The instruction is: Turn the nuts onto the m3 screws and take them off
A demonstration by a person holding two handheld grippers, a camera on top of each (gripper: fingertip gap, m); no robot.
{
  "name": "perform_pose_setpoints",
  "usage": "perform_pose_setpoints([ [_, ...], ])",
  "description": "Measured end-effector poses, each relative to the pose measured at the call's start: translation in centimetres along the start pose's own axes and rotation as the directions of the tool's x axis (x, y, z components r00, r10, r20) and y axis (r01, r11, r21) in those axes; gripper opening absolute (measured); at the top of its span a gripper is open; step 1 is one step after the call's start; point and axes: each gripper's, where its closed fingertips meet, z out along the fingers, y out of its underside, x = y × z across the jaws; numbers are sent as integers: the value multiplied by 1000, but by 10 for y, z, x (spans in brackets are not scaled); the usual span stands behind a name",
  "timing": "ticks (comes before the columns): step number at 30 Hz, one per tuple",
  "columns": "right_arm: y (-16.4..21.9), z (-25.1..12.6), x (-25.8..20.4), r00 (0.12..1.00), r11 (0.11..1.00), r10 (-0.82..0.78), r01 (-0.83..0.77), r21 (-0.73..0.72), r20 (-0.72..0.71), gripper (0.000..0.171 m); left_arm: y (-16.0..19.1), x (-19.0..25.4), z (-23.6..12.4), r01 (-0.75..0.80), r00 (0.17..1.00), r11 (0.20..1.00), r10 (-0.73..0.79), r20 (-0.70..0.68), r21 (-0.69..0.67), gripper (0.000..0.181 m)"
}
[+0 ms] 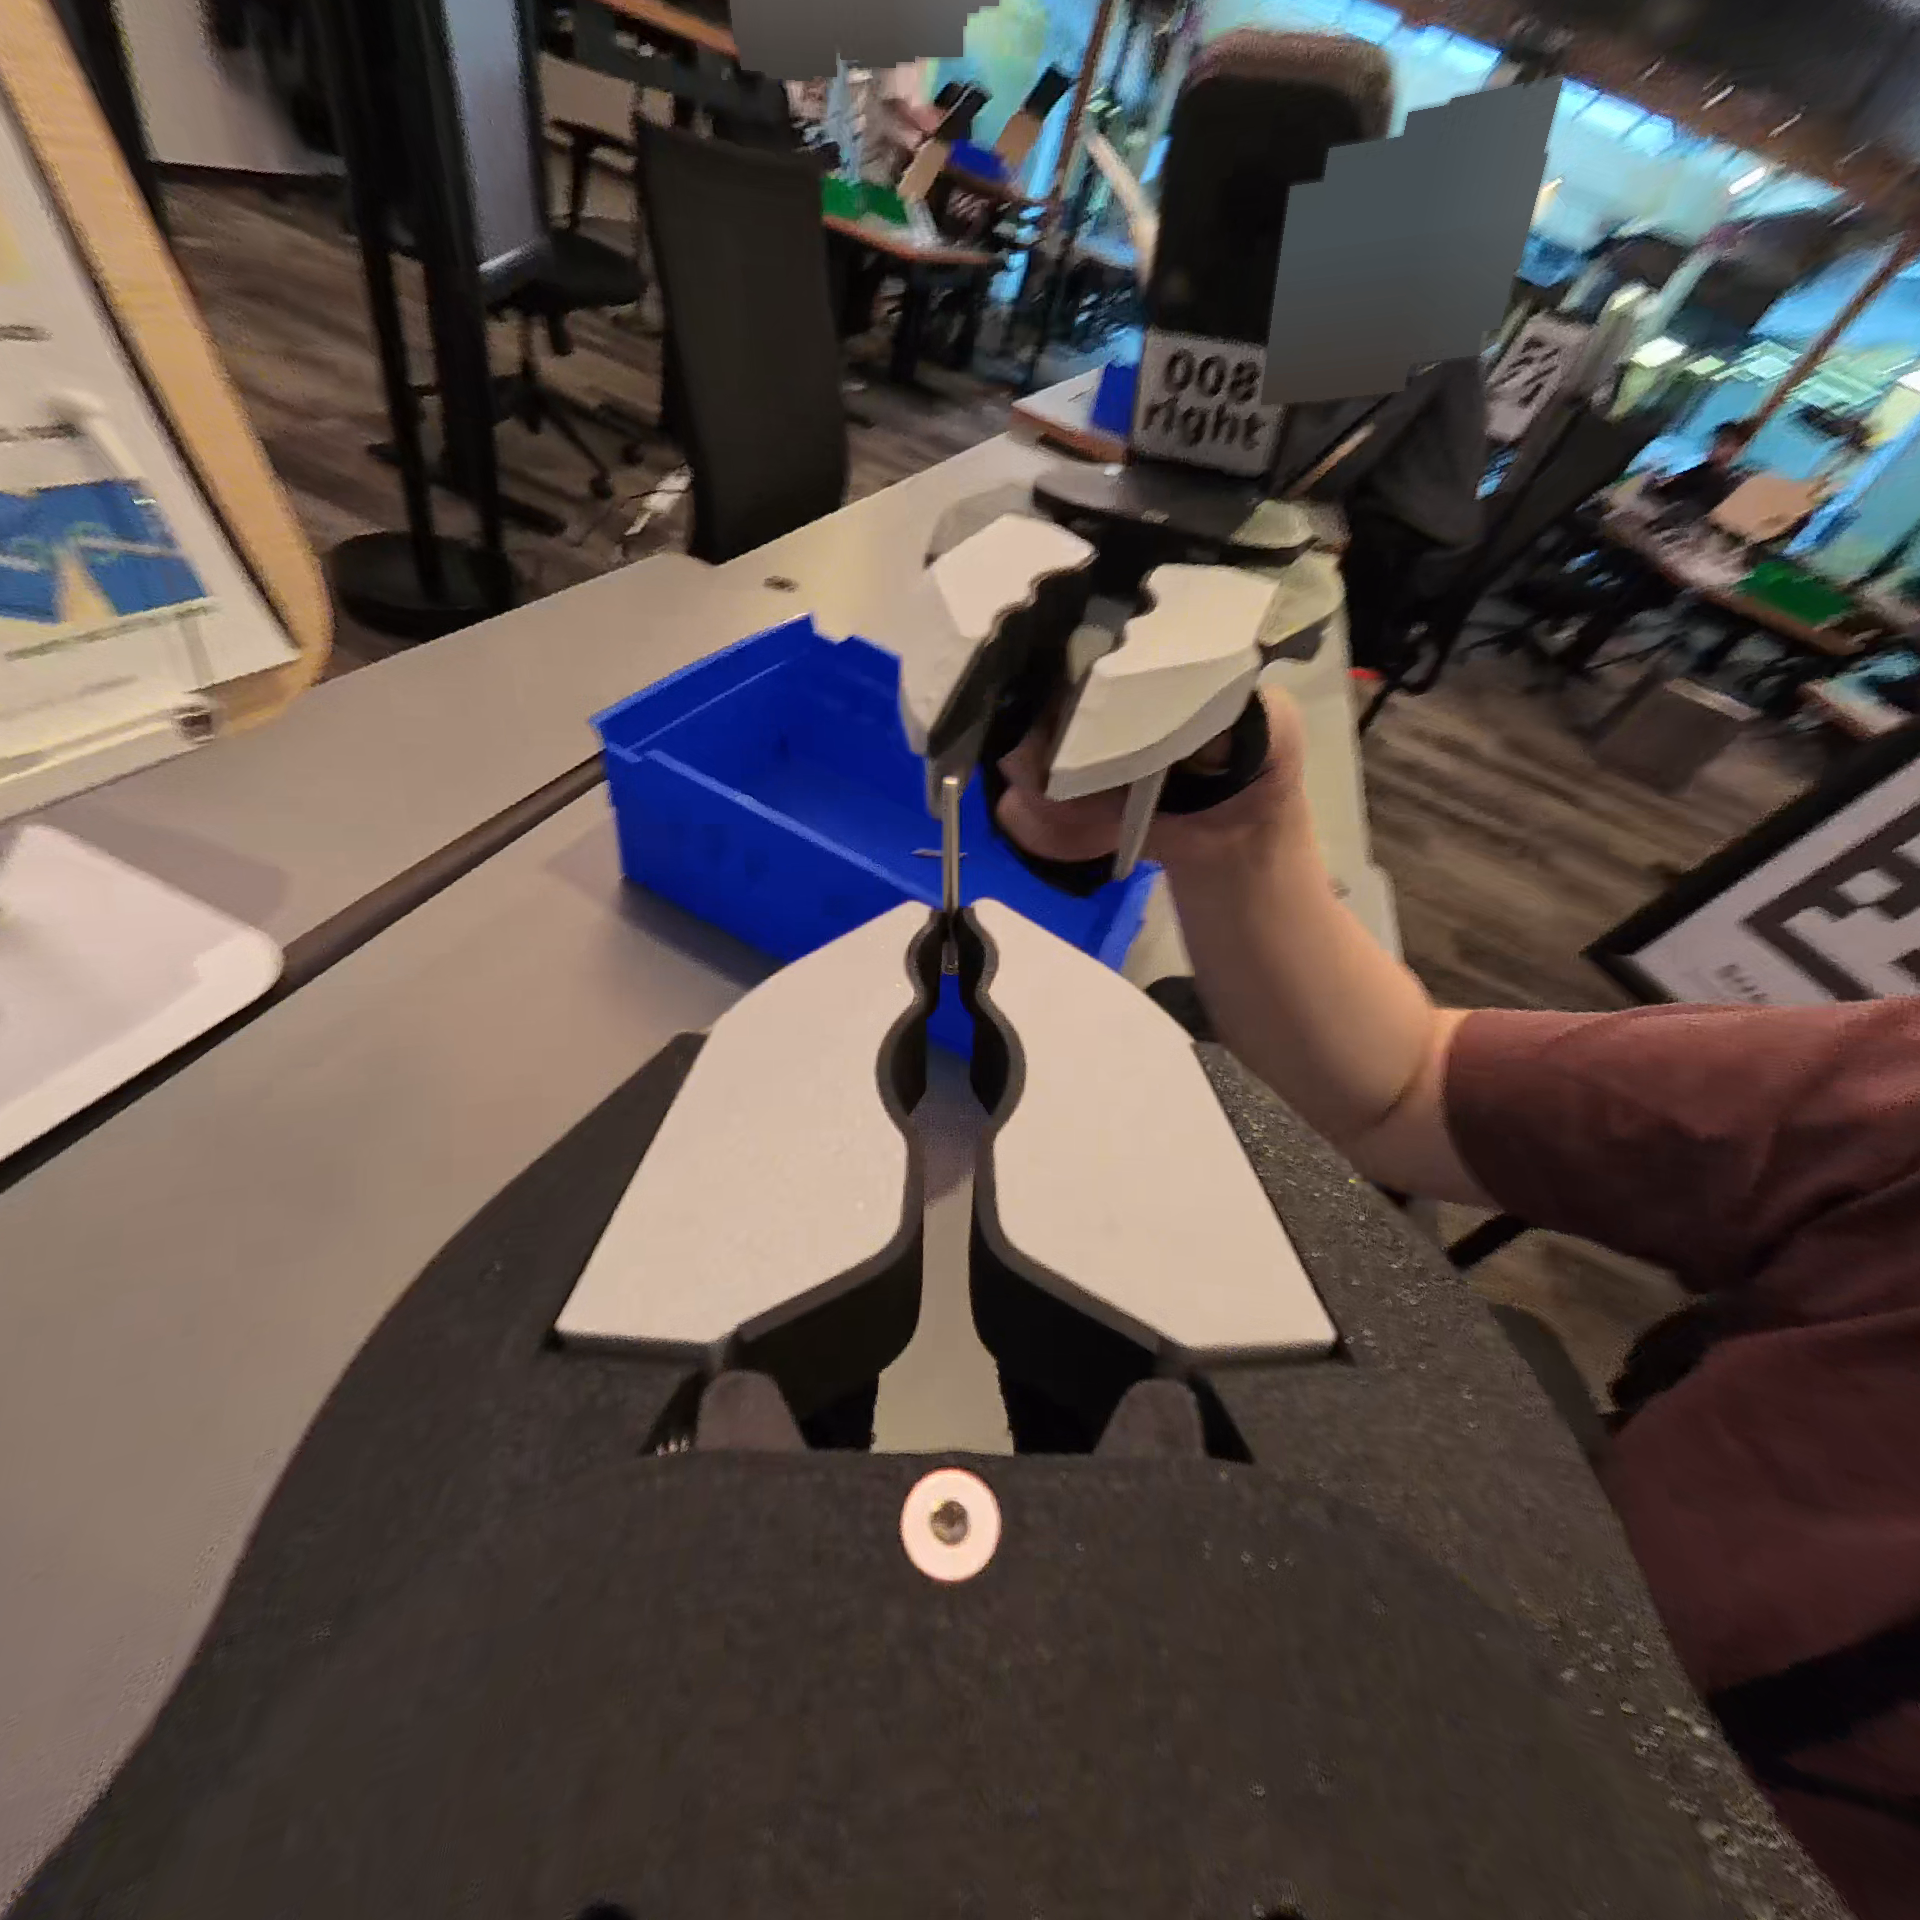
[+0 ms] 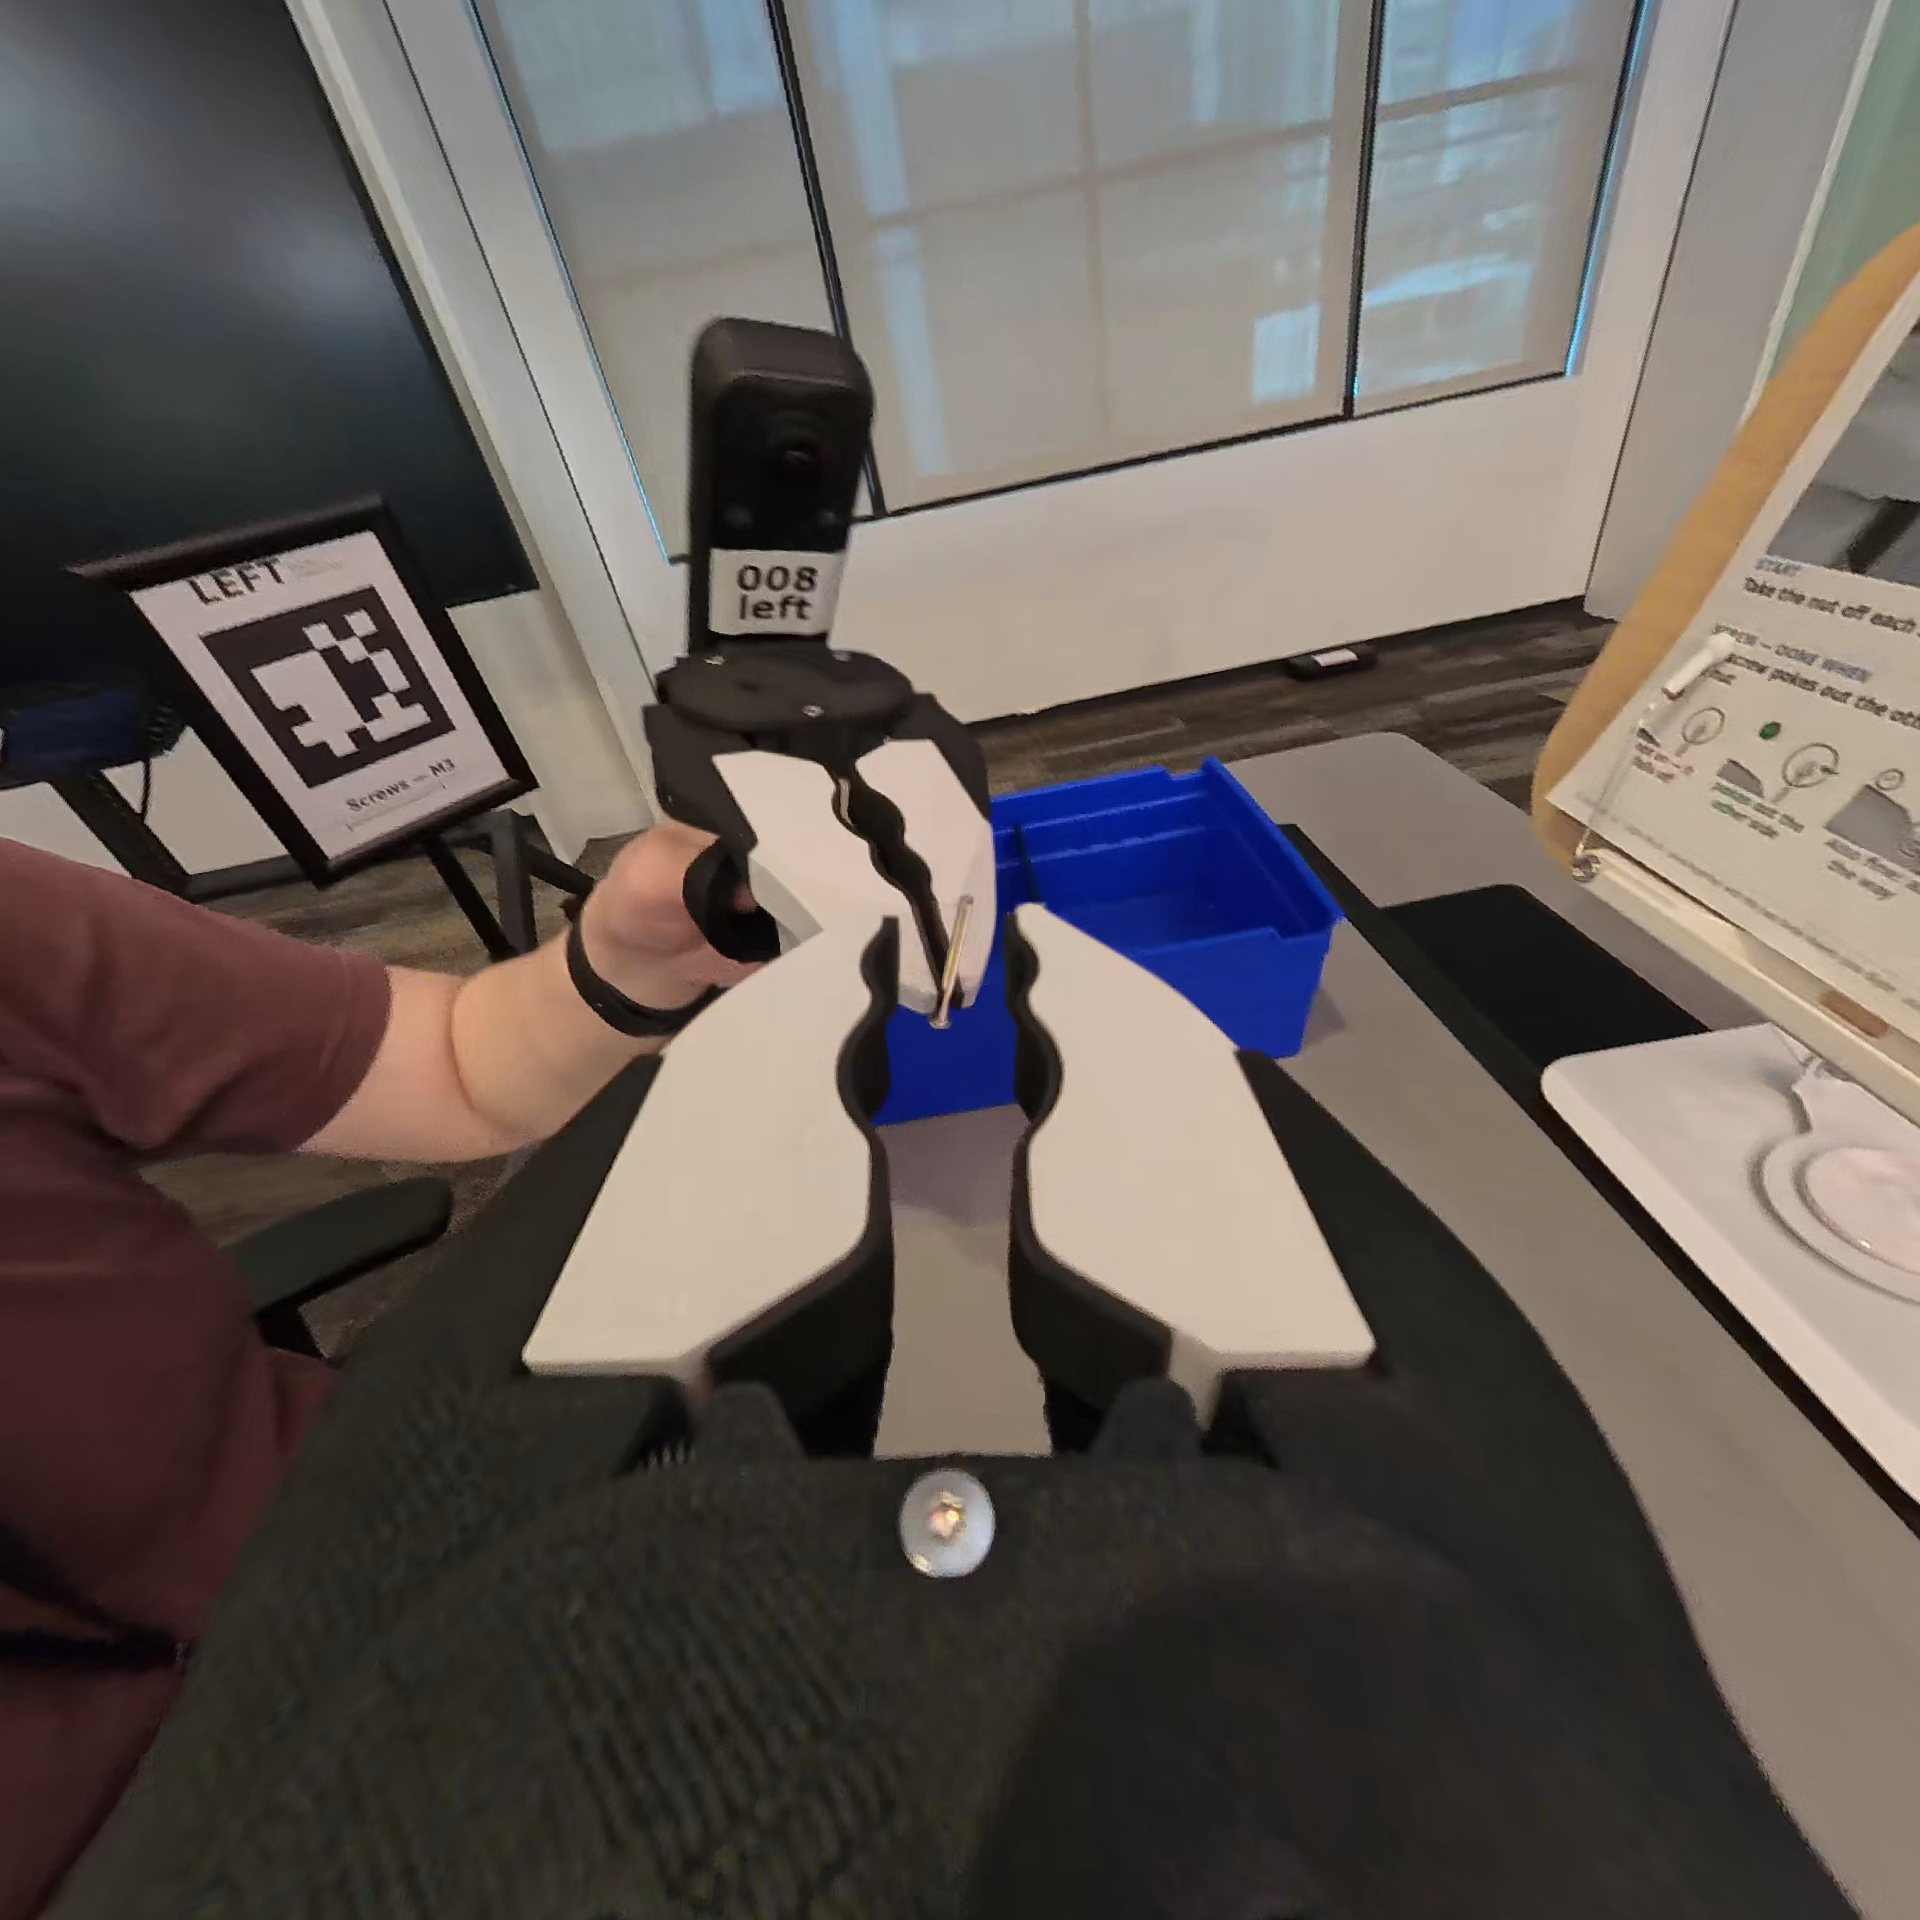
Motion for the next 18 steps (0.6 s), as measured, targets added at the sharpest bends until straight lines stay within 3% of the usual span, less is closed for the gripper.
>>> perform_pose_setpoints([
  [6, -6, -7, 3, 999, 999, 39, -39, 32, -2, 17, -15, 8, 15, -48, 998, 998, 49, -42, 36, 2],
  [9, -4, -8, 2, 998, 998, 61, -62, 32, 30, 4, -15, 8, 21, -63, 997, 997, 64, -41, 41, 2],
  [14, -4, -10, 1, 992, 994, 102, -105, 29, 78, 3, -15, 10, 22, -50, 996, 998, 51, -71, 26, 2],
  [18, -12, -11, -2, 976, 979, 166, -180, 92, 138, 3, -15, 17, 18, -30, 991, 1000, 30, -132, -1, 17],
])
